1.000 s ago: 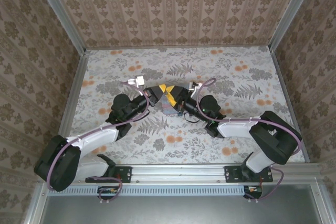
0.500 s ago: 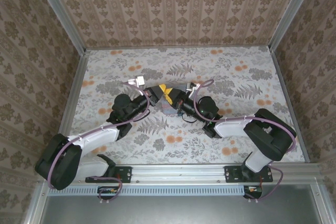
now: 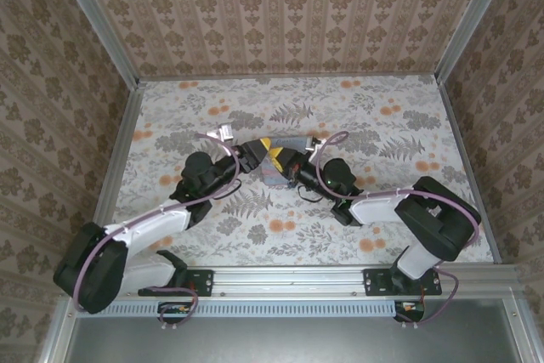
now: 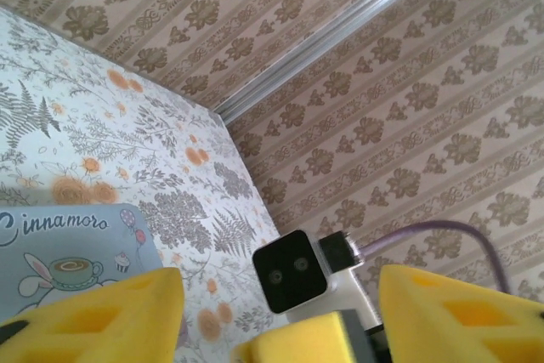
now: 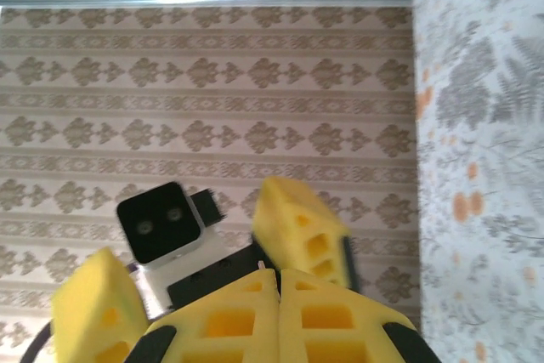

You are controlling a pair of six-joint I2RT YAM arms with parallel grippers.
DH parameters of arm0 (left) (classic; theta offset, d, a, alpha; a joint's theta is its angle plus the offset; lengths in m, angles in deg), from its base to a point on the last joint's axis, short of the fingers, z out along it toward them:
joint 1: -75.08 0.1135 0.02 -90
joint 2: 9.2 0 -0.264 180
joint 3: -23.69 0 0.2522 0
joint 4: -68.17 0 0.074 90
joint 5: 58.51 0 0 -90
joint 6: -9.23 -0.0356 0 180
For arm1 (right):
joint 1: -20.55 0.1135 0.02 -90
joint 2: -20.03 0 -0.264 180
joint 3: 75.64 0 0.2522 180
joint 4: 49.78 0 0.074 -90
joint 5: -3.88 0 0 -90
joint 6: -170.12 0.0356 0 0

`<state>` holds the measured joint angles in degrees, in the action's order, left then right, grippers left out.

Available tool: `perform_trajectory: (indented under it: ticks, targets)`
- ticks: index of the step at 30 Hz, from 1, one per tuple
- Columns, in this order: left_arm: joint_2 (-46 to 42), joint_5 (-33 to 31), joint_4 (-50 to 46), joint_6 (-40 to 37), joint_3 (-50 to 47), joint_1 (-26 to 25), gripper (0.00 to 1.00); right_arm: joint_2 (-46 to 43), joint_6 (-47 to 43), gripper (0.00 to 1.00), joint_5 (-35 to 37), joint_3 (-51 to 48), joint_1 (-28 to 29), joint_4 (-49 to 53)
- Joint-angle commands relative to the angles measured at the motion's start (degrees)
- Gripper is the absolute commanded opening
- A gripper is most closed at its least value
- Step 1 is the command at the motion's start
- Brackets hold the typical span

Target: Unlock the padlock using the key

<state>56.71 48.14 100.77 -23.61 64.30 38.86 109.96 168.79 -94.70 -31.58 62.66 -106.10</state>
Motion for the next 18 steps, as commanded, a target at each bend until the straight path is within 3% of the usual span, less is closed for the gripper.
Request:
perform_trajectory:
  ticks: [1,12,18]
  targets:
    - [-5.3,0.4,-7.6,1.6,0.8,1.9,0.68,-4.9,-6.5,0.0,-1.9,-1.7,-1.0,5.5]
    - [-13.6,5.0,-27.5,-2.7,3.3,4.6,0.73,-18.7,-23.1,0.0,-7.4,-7.1,-4.5,21.4]
    - [-14.2,6.5,-29.7,-3.1,0.5,4.6,0.73,-25.8,-28.3,0.0,-7.1,-8.0,-5.6,31.1]
